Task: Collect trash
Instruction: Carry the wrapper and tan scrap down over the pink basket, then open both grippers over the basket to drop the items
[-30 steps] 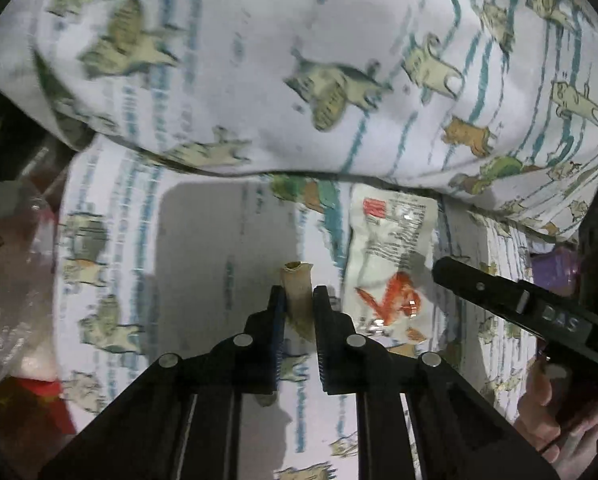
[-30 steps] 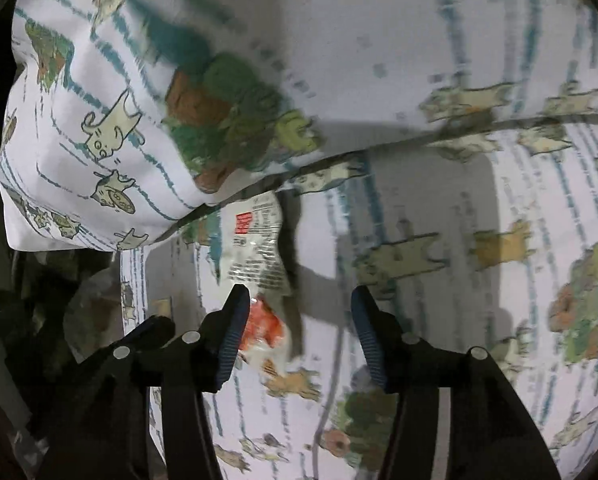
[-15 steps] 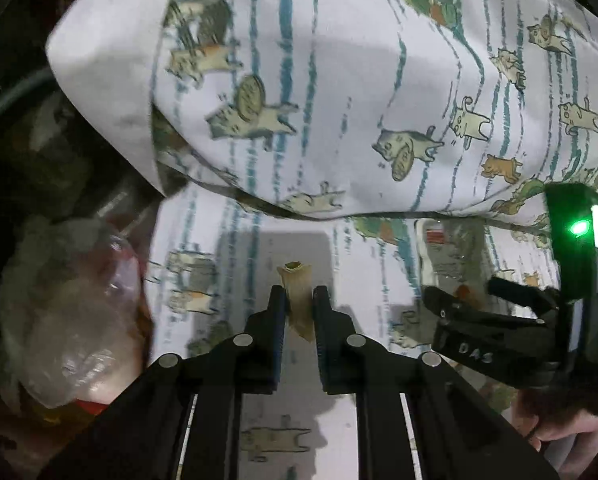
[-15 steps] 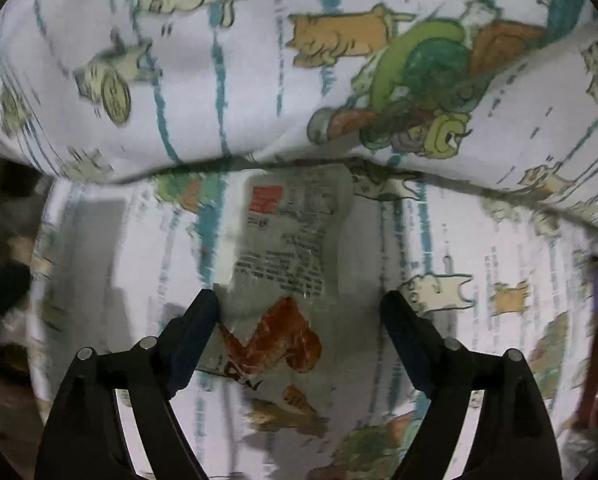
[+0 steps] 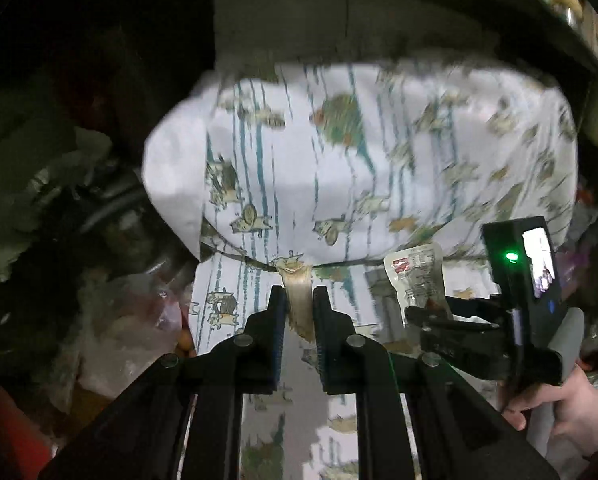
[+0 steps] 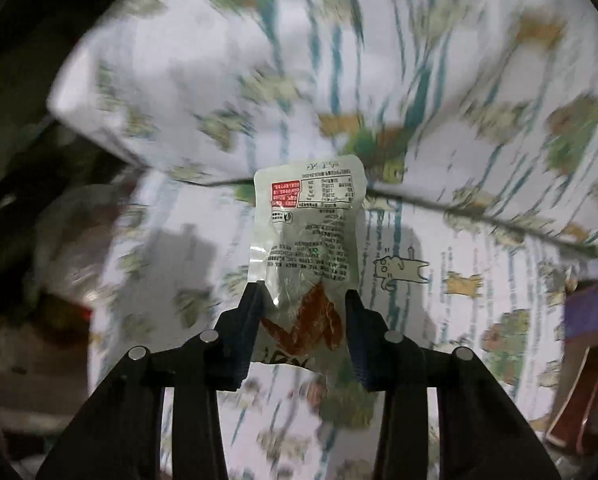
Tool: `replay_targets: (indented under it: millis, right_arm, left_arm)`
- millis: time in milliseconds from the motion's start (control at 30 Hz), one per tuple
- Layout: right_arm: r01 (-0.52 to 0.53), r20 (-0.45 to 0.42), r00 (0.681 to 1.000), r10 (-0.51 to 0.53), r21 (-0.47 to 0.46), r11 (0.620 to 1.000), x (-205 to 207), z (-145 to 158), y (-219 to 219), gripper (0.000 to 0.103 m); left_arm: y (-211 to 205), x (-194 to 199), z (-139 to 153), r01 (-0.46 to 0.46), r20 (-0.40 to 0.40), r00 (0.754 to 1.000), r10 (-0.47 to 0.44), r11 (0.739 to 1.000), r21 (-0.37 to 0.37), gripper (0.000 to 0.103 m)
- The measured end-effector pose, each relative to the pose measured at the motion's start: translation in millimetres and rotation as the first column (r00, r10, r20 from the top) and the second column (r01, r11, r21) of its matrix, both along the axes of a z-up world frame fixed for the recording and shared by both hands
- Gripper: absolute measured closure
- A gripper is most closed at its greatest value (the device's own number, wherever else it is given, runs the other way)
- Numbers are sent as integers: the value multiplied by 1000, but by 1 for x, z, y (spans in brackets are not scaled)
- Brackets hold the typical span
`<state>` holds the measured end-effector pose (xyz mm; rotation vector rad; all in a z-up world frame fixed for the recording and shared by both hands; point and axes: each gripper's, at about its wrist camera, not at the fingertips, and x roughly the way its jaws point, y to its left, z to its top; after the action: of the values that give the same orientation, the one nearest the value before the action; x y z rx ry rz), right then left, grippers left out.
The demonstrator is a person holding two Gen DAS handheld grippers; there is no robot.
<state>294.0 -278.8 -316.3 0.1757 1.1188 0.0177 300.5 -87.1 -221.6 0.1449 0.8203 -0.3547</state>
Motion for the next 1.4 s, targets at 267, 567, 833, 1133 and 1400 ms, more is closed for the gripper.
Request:
replay_targets:
  millis: [267,567,833,1133,1400]
  right_arm:
    - [-69,91,994,60,106,992,-119,89,0,64]
    - [-49,82,996,32,224,973,-213,93,21,64]
    - [-83,-74,991,107,277,957,-243,13,25,86]
    - [-43,-207,975,78,172,984,-248,-52,22,98]
    - [-46,-178,982,68,127,991,-241,-49,19,97]
  left_arm:
    - [21,-87,51,-49,14,999,50,996,-81,88]
    - [28,-156,12,-55,-166,986,23,980,-191,88]
    - [10,-188,-87,2,-407,912,-60,990,-140,88]
    - [1,-182,-169,-5,-557,829,-41,997,-81,88]
    - [-3,-183,-166,-19,-539,842,-29,996,-84,37]
